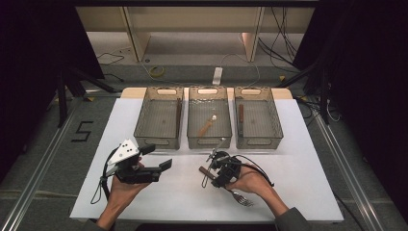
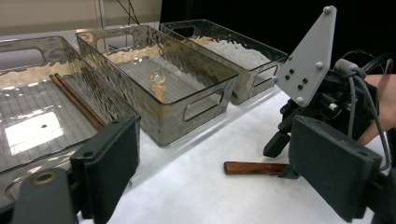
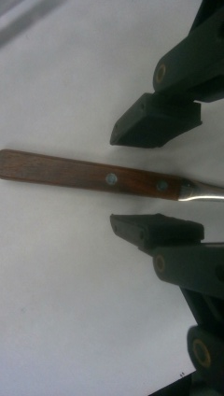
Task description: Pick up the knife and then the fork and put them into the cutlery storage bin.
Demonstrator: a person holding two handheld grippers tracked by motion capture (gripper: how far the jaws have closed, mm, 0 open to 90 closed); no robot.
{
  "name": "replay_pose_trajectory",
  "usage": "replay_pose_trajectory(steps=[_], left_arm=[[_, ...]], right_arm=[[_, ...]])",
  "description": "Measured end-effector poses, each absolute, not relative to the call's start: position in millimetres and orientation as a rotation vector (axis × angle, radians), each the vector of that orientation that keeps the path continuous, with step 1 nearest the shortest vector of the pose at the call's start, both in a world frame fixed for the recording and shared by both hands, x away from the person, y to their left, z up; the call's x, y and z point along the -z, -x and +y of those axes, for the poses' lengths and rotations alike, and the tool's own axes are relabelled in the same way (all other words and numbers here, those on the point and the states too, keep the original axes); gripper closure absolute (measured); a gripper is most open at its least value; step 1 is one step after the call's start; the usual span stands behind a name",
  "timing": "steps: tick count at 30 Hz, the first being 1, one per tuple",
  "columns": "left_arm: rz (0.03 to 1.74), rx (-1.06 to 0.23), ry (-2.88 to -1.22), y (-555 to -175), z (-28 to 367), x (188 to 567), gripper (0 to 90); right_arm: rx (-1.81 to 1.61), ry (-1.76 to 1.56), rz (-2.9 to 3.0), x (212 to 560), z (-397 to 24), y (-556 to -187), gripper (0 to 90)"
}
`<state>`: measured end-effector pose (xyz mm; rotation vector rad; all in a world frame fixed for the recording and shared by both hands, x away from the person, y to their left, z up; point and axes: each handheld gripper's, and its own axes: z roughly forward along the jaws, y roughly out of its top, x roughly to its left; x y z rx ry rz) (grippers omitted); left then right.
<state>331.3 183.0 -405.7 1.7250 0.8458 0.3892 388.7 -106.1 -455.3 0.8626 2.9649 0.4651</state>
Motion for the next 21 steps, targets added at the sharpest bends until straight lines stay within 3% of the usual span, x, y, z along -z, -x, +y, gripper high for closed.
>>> replay_pose_trajectory(steps=[11,21], left_arm=[[0.847,-0.386,-1.724,-331.4,182.2,406.0,15.7],[0.841,-0.386,-1.725,-331.0,182.1,405.6,15.7]], right_arm=[[-0.421,-0.815,2.97,458.8,-103.8,-387.0,65.4],[-0.408,-0.779,2.953,459.6,-103.0,-385.6,68.7]])
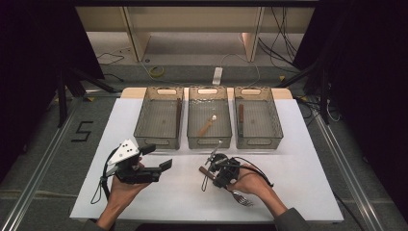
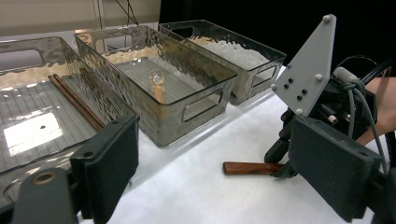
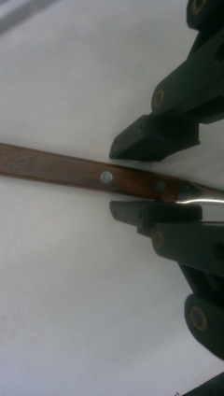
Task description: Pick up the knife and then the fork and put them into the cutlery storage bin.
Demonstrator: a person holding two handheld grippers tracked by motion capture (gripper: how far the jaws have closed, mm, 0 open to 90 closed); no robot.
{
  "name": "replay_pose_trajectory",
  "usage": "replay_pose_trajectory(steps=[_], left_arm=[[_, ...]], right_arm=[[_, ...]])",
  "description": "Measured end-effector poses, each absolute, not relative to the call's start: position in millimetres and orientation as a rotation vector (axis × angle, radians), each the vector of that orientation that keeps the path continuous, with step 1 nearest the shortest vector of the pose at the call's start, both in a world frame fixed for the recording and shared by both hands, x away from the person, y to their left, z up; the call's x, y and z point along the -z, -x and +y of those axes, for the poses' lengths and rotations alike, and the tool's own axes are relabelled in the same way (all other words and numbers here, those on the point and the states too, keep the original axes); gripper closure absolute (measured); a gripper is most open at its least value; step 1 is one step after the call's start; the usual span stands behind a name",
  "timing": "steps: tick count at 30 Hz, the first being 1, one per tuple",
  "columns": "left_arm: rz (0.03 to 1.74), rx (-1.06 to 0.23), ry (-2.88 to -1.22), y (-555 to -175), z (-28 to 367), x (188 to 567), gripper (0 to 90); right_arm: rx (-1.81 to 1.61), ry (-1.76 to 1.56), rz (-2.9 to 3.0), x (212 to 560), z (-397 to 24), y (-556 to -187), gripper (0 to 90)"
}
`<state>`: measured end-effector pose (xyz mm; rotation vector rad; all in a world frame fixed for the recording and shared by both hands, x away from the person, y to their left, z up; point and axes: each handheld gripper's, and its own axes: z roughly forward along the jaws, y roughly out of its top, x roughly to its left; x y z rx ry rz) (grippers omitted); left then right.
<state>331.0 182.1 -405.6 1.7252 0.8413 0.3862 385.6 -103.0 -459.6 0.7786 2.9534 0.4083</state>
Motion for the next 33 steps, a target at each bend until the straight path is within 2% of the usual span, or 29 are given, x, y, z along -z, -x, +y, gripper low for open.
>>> replay_pose_trajectory(steps=[16,33], left_arm=[[0.843,-0.383,-1.728,-331.5,181.6,406.2,15.7],[0.836,-0.388,-1.736,-331.5,181.0,406.4,15.7]], right_arm=[[-0.394,-0.749,2.964,459.6,-101.8,-385.6,76.3],[-0.352,-0.735,2.958,459.1,-97.3,-384.3,76.5]])
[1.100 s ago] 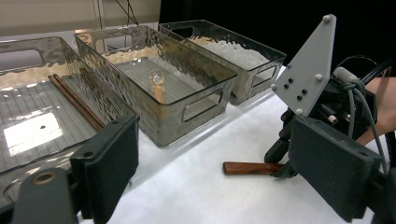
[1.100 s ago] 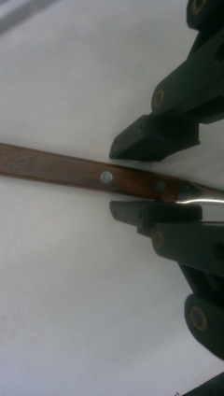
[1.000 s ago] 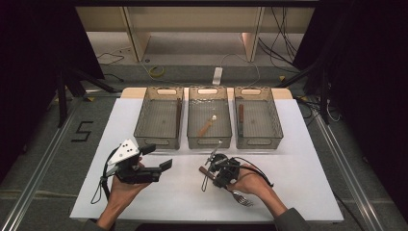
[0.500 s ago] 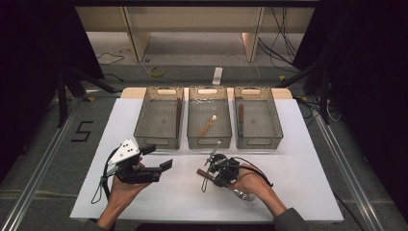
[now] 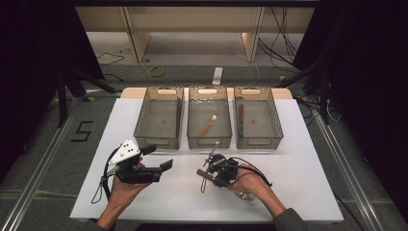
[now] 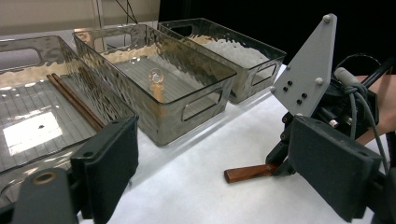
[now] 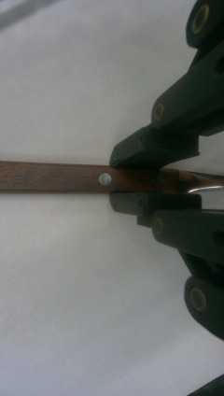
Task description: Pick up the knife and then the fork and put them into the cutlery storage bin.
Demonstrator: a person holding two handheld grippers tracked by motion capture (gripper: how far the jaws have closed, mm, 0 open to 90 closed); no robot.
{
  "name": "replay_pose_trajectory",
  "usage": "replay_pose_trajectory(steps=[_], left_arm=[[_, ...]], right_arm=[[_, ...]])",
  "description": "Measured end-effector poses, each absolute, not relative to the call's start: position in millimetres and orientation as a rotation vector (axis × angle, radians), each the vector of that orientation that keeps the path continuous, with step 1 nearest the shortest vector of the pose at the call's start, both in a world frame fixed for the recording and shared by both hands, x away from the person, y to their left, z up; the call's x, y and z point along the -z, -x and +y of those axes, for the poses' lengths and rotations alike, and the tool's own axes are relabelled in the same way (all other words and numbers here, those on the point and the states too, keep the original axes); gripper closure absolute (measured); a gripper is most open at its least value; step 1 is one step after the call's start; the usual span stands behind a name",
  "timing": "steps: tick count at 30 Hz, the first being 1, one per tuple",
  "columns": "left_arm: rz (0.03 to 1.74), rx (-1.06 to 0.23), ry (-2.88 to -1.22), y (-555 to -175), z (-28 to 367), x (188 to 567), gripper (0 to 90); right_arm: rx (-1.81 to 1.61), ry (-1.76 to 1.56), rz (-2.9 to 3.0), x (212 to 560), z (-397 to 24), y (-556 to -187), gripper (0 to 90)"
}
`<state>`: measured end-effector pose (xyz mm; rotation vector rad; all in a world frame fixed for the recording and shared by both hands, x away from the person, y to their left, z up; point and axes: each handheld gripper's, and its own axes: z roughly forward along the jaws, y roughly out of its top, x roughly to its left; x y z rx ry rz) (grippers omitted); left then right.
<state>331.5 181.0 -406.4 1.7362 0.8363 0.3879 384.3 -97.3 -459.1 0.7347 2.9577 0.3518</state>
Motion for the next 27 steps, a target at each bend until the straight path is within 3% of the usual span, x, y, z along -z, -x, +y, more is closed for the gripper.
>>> replay_pose_trajectory(steps=[27], left_arm=[[0.842,-0.395,-1.726,-331.2,182.2,405.8,15.7]], right_arm=[[-0.399,-0.715,2.975,451.5,-102.1,-387.7,77.2]])
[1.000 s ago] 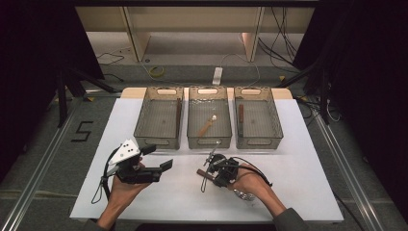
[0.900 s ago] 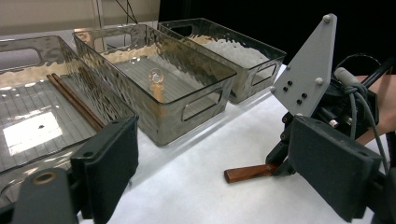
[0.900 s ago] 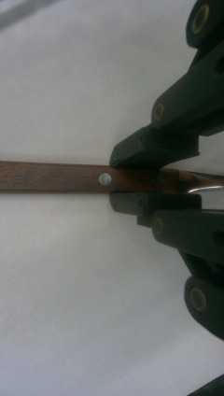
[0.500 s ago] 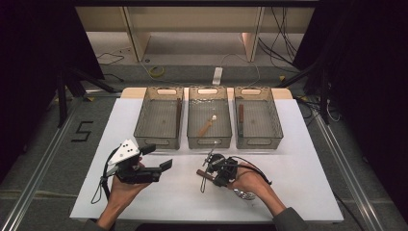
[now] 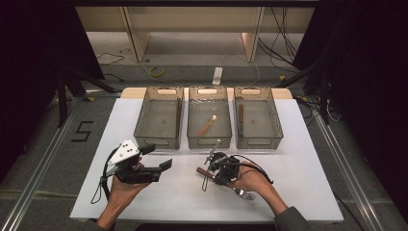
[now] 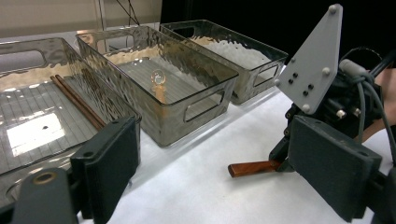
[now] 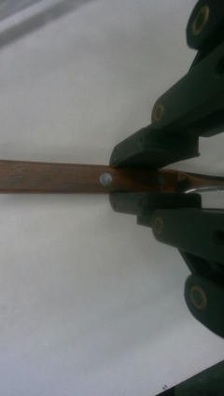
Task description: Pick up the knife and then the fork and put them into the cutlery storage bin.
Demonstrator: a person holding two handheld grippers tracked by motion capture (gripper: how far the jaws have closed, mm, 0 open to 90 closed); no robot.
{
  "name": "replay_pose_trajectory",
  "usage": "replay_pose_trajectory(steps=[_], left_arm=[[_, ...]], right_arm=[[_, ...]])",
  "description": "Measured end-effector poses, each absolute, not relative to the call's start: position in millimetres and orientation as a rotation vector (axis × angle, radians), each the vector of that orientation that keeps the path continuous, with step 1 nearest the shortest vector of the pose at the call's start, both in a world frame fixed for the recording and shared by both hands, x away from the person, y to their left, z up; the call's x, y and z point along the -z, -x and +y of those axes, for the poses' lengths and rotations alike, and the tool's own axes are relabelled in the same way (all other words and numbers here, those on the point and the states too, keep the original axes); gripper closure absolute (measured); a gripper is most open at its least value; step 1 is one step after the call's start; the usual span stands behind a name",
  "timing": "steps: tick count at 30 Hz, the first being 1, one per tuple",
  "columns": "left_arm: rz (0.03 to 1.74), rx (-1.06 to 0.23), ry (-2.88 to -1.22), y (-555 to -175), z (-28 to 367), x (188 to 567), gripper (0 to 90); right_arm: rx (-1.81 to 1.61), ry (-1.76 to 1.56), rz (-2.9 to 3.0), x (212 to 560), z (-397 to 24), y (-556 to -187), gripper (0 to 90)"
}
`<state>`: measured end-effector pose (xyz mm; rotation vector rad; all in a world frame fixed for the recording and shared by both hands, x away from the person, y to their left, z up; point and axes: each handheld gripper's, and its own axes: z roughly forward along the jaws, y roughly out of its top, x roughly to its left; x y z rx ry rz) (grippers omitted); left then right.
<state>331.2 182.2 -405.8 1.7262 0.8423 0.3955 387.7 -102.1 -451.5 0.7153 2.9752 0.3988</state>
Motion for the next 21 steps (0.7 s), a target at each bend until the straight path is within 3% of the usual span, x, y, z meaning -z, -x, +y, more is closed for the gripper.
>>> replay_pose_trajectory(steps=[21], left_arm=[[0.843,-0.397,-1.724,-331,183,405,15.7]], right_arm=[[-0.561,-0.799,2.929,435,-116,-393,77.3]])
